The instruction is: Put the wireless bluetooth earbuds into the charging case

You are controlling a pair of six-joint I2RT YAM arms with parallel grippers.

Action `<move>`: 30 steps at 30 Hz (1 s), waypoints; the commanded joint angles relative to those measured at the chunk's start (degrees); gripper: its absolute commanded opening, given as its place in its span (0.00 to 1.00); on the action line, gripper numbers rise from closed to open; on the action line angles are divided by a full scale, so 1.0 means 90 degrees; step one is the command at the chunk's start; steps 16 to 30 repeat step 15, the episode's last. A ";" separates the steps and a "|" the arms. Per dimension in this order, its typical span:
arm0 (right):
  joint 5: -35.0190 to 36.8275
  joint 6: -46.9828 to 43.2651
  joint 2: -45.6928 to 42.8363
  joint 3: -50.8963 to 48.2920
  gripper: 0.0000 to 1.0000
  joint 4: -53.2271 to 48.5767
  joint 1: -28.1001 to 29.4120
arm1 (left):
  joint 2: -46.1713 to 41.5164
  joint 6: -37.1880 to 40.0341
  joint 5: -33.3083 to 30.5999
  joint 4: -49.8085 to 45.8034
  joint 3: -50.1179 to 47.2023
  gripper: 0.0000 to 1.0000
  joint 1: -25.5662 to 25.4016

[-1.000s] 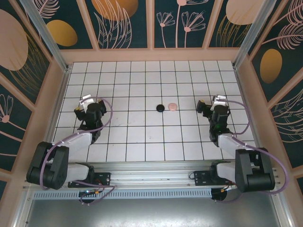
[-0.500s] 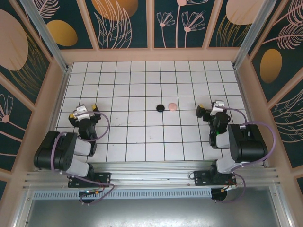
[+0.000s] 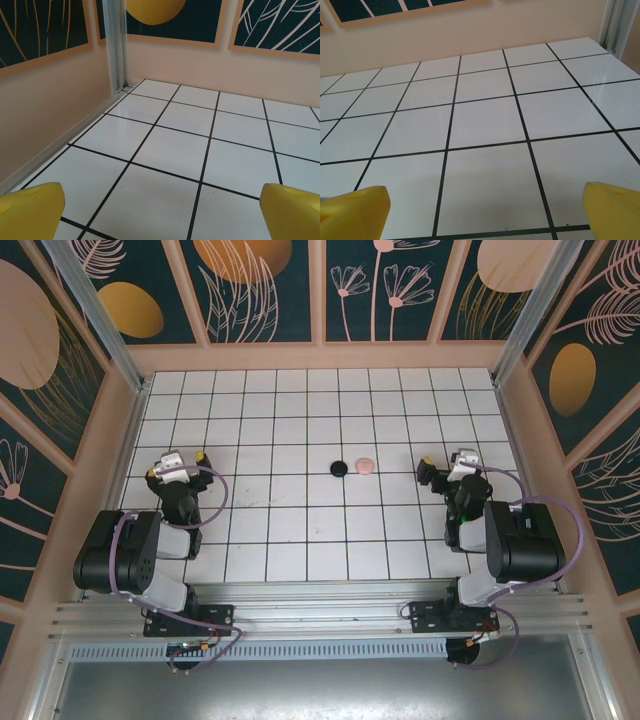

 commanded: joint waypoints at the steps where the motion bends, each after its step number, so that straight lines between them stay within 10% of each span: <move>1: -0.0027 0.0046 0.0031 0.0100 0.99 0.0309 -0.0025 | -0.0047 -0.0035 0.0114 0.0067 0.0049 0.99 0.0029; 30: -0.0027 0.0045 0.0029 0.0097 0.99 0.0309 -0.0025 | -0.0047 -0.0029 0.0124 0.0085 0.0030 0.99 0.0034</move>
